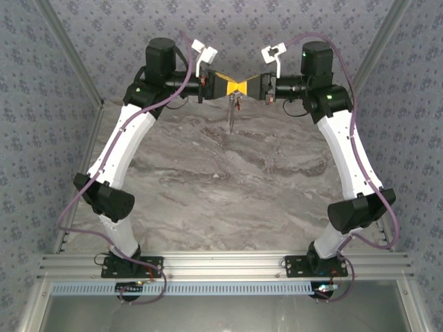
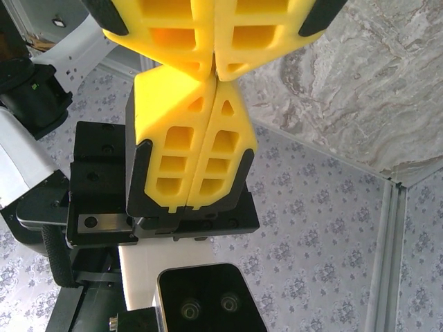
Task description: Put the keys on the keyring
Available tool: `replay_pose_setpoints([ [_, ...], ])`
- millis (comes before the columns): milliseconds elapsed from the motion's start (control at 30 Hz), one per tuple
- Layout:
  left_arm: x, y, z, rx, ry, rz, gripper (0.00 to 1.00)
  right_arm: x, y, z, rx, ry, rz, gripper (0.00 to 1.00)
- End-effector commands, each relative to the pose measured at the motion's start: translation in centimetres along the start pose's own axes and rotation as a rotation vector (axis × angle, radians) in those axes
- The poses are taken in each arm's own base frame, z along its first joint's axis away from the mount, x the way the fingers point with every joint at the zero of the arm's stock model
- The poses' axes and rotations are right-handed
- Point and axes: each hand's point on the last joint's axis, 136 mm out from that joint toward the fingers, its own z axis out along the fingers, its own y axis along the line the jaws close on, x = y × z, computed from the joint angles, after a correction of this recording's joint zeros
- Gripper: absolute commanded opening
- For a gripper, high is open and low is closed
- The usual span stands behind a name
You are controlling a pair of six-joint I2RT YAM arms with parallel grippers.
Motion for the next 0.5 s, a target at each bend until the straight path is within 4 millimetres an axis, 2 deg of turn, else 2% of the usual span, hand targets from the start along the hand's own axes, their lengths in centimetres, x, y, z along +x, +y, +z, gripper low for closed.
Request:
replay_pose_setpoints([
  [0,-0.7,-3.6,0.3,0.103,0.006,0.056,0.00,-1.6,1.0,-0.6,-0.018,-0.063,-0.021,0.00],
  [33,-0.8,-3.6,0.3,0.097,0.001,0.061,0.00,-1.9,0.9,-0.7,-0.022,-0.075,-0.019,0.03],
  [67,-0.9,-3.6,0.2,0.090,-0.003,0.066,0.00,-2.1,0.8,-1.0,-0.023,-0.092,-0.009,0.15],
  [100,-1.1,-3.5,0.1,0.079,-0.009,0.069,0.00,-2.3,0.7,-1.3,-0.024,-0.107,-0.004,0.21],
  [200,-1.6,-3.4,-0.2,0.046,-0.036,0.087,0.00,-3.9,0.1,-3.5,-0.034,-0.205,0.033,0.35],
  [267,-2.1,-3.2,-0.5,0.016,-0.060,0.098,0.00,-4.7,-0.4,-4.9,-0.051,-0.266,0.063,0.38],
  [333,-2.5,-3.1,-0.7,0.001,-0.083,0.106,0.00,-4.9,-0.6,-5.5,-0.074,-0.295,0.089,0.41],
  [467,-3.4,-3.0,-1.2,-0.013,-0.130,0.110,0.00,-4.4,-0.8,-5.2,-0.078,-0.296,0.106,0.43],
])
